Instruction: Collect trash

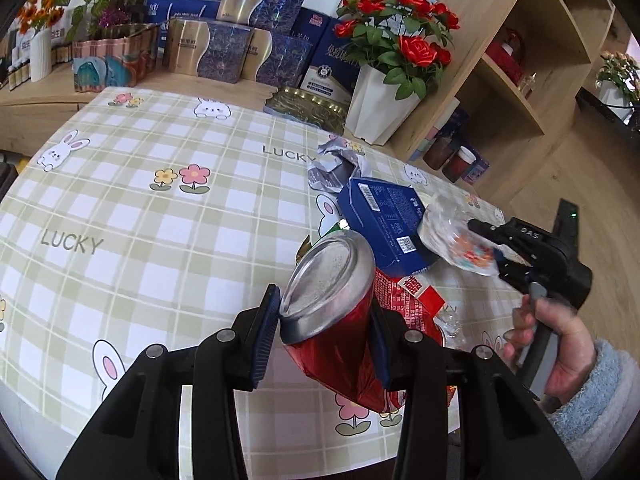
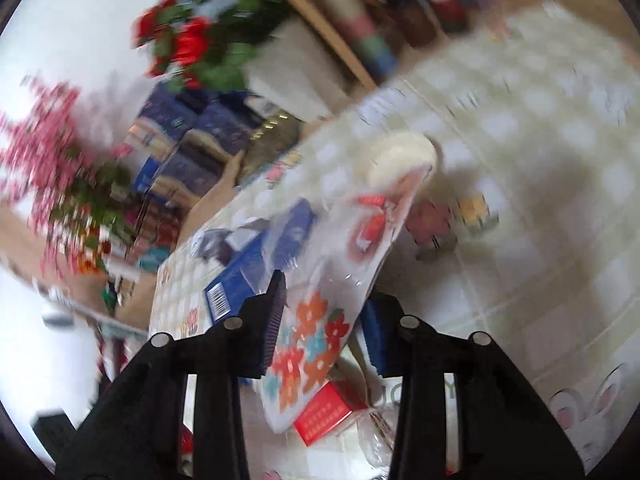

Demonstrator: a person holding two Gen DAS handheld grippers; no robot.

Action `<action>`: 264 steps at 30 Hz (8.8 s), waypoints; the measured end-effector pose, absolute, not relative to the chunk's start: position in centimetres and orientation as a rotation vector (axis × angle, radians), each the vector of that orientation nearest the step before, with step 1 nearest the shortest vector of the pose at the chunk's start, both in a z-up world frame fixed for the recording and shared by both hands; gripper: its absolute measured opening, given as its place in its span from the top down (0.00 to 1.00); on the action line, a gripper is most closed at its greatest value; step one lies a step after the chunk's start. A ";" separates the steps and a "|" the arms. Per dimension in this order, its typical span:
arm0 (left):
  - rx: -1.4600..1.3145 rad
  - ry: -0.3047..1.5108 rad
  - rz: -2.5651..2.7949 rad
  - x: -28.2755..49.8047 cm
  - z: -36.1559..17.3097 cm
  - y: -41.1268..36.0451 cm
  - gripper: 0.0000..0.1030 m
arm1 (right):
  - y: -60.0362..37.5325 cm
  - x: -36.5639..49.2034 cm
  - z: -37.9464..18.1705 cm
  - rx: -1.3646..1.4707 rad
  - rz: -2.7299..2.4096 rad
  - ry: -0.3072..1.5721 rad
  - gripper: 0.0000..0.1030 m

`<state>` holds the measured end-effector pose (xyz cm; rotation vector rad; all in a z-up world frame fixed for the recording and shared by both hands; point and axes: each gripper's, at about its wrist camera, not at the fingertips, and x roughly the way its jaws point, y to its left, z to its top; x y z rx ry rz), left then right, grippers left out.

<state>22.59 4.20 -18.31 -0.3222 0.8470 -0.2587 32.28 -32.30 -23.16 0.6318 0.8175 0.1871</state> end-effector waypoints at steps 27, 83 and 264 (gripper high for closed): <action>-0.288 0.779 -0.290 11.4 -13.0 6.9 0.61 | -26.1 15.6 -15.4 0.303 0.480 0.832 0.71; -0.185 1.029 -0.471 4.8 -23.0 -0.9 0.39 | -29.7 4.4 -22.2 0.329 0.068 0.782 0.05; -0.259 0.789 -0.202 6.5 -20.5 5.9 0.06 | -28.7 6.4 -24.6 0.290 0.211 0.876 0.05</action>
